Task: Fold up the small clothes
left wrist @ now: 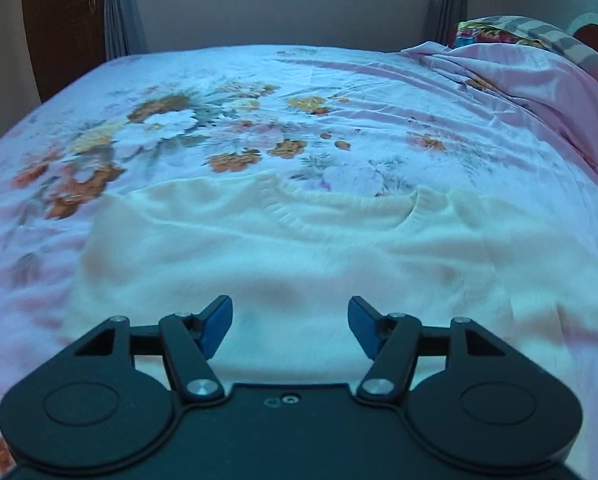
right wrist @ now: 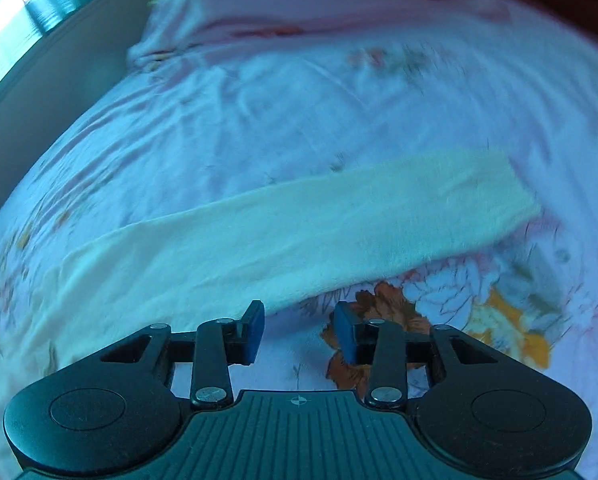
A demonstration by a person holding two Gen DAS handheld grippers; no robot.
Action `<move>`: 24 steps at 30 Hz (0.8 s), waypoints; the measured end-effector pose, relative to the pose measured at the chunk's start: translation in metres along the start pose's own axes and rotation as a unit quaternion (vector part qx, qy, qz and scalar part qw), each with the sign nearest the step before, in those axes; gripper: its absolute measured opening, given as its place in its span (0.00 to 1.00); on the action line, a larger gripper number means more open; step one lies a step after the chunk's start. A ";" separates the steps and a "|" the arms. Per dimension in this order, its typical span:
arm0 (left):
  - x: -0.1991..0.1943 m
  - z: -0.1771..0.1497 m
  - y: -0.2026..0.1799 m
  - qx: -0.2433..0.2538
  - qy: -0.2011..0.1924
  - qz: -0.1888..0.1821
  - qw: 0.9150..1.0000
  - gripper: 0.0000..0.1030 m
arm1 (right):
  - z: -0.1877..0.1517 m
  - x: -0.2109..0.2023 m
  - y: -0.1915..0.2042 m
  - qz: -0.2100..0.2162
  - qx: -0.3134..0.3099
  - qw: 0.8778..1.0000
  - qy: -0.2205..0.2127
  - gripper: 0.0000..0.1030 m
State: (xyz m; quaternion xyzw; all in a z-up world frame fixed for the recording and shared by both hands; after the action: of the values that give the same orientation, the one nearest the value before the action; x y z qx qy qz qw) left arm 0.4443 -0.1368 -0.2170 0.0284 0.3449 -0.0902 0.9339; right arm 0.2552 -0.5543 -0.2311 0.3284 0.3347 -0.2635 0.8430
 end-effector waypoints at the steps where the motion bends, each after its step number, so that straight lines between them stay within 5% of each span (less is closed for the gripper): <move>1: 0.007 0.002 -0.004 -0.003 0.004 -0.004 1.000 0.58 | 0.001 0.003 -0.004 0.002 0.013 1.000 0.004 0.38; 9: 0.039 -0.010 -0.011 0.007 0.029 -0.008 1.000 0.54 | 0.039 0.028 -0.039 -0.030 0.088 0.995 -0.039 0.37; 10: 0.038 -0.011 -0.011 0.015 0.027 -0.009 0.999 0.54 | 0.043 0.029 -0.043 -0.038 0.094 0.994 -0.047 0.31; 11: 0.036 -0.012 -0.011 0.019 0.026 -0.012 0.999 0.54 | 0.047 0.029 -0.046 -0.048 0.092 0.993 -0.056 0.10; 12: 0.034 -0.011 -0.010 0.021 0.025 -0.014 0.999 0.54 | 0.052 0.027 -0.046 -0.057 0.083 0.993 -0.069 0.02; 14: 0.029 -0.010 -0.006 0.021 0.023 -0.016 0.999 0.54 | 0.059 0.018 -0.036 -0.055 0.062 0.992 -0.096 0.02; 19: 0.014 -0.002 0.015 0.006 0.008 -0.020 1.000 0.54 | 0.065 -0.010 0.059 0.037 -0.033 0.989 -0.138 0.02; 24: -0.005 0.010 0.045 0.000 -0.011 -0.007 1.000 0.54 | 0.005 -0.035 0.216 0.177 -0.119 0.970 -0.116 0.02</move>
State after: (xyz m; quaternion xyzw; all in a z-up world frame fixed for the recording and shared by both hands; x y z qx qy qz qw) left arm 0.4554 -0.0929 -0.2063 0.0247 0.3348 -0.0971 0.9369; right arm 0.3783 -0.4113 -0.1210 0.2471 0.2000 -0.1049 0.9423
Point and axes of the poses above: each gripper's, at about its wrist camera, not at the fingertips, and x roughly the way its jaws point, y to its left, z to its top, the point moved 10 cm from there along x, roughly the way its jaws point, and after that the axes turned 5 degrees about -y, right-handed, at the moved point
